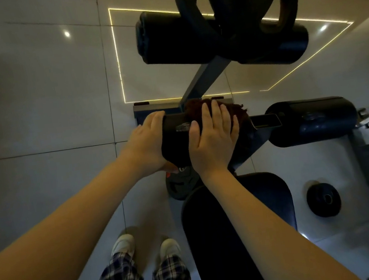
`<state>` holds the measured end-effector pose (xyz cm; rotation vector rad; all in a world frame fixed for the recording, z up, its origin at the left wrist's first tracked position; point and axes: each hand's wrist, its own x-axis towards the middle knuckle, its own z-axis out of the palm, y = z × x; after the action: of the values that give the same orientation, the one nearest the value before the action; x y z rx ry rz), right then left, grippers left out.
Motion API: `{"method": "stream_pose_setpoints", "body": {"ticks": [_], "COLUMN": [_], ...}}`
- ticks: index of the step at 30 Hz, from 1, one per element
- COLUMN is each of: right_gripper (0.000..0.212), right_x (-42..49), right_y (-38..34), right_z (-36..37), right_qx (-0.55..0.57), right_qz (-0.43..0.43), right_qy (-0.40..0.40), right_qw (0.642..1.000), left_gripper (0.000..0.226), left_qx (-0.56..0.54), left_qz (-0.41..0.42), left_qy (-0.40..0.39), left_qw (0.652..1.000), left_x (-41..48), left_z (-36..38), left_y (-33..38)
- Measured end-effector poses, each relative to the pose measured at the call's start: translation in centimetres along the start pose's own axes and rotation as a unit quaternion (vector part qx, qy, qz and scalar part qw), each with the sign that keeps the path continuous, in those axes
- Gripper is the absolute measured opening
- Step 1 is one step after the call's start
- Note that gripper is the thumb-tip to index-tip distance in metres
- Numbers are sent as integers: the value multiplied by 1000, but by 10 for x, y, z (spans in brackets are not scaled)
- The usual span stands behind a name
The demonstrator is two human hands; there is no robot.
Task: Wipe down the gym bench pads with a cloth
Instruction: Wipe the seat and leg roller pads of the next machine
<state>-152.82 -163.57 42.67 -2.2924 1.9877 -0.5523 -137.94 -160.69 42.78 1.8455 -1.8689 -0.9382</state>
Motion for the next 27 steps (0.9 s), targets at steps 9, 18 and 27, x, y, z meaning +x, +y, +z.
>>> {"method": "stream_pose_setpoints", "body": {"ticks": [9, 18, 27], "right_gripper": [50, 45, 46], "right_x": [-8, 25, -9], "right_y": [-21, 79, -24], "right_z": [5, -23, 8], "right_qx": [13, 4, 13], "right_qz": [-155, -143, -17], "right_qy": [-21, -26, 18], "right_qw": [988, 989, 1000], "left_gripper": [118, 112, 114], "left_qx": [-27, -35, -21], "left_qz": [57, 34, 47], "left_qy": [48, 30, 47], "left_qw": [997, 998, 998], "left_x": [-2, 0, 0], "left_z": [2, 4, 9], "left_y": [-8, -12, -9]}}
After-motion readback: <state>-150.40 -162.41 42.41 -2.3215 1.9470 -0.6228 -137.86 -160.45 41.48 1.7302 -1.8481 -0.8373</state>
